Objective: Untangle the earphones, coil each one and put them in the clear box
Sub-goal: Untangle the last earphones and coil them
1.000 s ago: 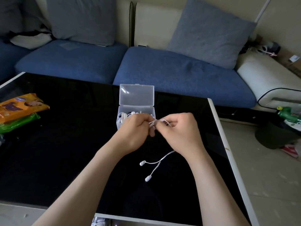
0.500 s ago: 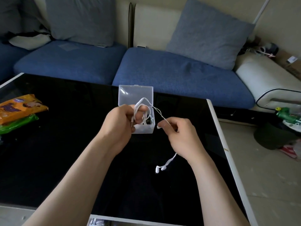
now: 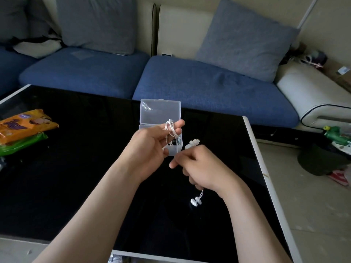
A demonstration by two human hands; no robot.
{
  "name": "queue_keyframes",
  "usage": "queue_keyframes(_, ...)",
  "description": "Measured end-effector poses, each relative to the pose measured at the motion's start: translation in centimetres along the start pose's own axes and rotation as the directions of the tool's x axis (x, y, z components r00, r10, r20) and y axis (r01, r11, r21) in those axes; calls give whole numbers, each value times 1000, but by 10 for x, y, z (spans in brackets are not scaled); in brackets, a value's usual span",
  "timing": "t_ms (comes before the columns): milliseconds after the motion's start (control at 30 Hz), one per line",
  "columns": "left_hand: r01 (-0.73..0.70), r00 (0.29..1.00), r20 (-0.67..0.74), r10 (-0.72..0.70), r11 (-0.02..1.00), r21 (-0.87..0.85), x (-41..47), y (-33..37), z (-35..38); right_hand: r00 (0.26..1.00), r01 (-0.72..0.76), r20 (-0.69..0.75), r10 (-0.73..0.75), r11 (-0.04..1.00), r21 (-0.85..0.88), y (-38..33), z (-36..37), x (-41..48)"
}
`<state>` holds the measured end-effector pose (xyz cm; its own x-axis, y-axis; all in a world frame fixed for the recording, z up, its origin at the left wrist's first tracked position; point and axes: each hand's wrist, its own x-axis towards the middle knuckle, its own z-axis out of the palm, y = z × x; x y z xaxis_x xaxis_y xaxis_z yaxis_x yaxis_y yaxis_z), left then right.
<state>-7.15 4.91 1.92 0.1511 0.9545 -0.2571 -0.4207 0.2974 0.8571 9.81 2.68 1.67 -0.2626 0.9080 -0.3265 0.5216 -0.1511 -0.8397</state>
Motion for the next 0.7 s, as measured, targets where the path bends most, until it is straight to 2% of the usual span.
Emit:
queue_keyframes(100, -58, 998, -13, 65, 957, 283, 0, -5, -3, 997, 76, 19, -75, 996, -55, -11, 4, -4)
queue_keyframes(200, -96, 995, 62, 73, 811, 577, 1, -12, -5, 968, 194, -141, -209, 974, -114, -14, 4, -4)
queue_keyframes(267, -91, 995, 97, 34, 730, 677, 0, -15, -5, 911, 240, -289, -294, 948, -209, -10, 0, -1)
queue_keyframes(333, -72, 993, 121, -17, 721, 689, -3, -13, -2, 856, 237, -407, -319, 941, -241, -4, -6, 0)
queue_keyframes(433, -107, 983, 181, -20, 742, 662, -8, -7, 1, 820, 222, -506, -267, 964, -149, 2, -13, 0)
queue_keyframes(500, -134, 971, 238, -18, 782, 609, -11, -3, 3, 820, 227, -525, -226, 972, -64, 5, -15, 0)
queue_keyframes(600, -75, 975, 221, -33, 883, 463, -9, -1, 3, 821, 251, -537, -192, 967, 38, 7, -19, 2)
queue_keyframes(700, -19, 971, 229, -64, 939, 343, -8, 0, 4, 867, 222, -478, -140, 968, 118, 9, -19, 4)
